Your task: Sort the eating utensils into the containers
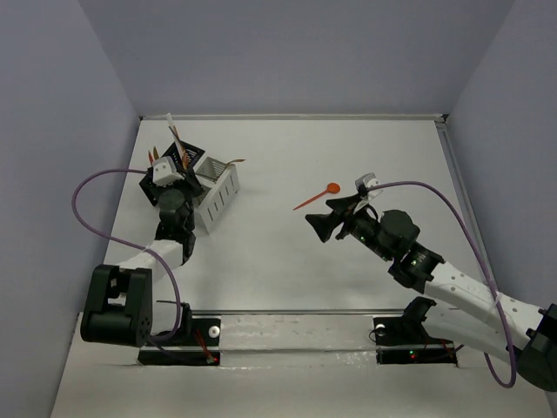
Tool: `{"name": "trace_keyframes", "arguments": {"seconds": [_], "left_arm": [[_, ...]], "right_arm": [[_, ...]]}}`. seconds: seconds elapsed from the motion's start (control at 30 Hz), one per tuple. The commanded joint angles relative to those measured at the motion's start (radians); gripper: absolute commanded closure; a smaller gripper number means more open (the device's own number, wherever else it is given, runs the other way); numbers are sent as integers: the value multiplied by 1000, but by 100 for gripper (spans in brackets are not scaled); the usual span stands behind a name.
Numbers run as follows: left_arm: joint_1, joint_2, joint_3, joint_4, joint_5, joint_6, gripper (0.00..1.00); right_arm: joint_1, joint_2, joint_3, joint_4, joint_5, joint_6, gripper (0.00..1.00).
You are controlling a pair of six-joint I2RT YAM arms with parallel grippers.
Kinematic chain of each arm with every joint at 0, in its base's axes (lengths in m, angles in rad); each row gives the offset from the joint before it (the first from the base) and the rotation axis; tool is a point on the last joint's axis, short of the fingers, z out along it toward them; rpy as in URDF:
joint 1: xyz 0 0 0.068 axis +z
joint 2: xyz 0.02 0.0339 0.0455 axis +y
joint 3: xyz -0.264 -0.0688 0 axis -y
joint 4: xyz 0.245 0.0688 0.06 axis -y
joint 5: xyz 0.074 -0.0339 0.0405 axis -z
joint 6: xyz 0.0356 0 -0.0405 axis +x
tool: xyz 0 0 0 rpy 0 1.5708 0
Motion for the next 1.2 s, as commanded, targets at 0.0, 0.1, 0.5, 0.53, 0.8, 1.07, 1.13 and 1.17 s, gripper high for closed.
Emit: {"name": "trace_keyframes", "arguments": {"seconds": [0.0, 0.1, 0.5, 0.53, 0.8, 1.07, 1.13, 1.17], "left_arm": [[-20, 4, -25, 137, -75, 19, 78], [-20, 0, -21, 130, -77, 19, 78], [-39, -88, -7, 82, -112, 1, 39], [-48, -100, -5, 79, -113, -1, 32], [-94, -269, 38, -19, -103, -30, 1], [-194, -447, 171, -299, -75, -135, 1], [-194, -477, 202, -410, -22, -175, 1], [-194, -506, 211, -445, -3, -206, 1]], "right_arm": [[-1, -19, -4, 67, -1, 0, 17], [-1, -18, -5, 69, -3, 2, 17], [-1, 25, 5, 60, 25, 11, 17], [-1, 33, 5, 61, 27, 11, 17], [-1, 102, 33, 17, 128, 37, 19], [-33, 309, 140, -176, 359, 124, 22], [-65, 376, 174, -224, 352, 144, 22], [-76, 395, 195, -239, 352, 164, 22]]}}
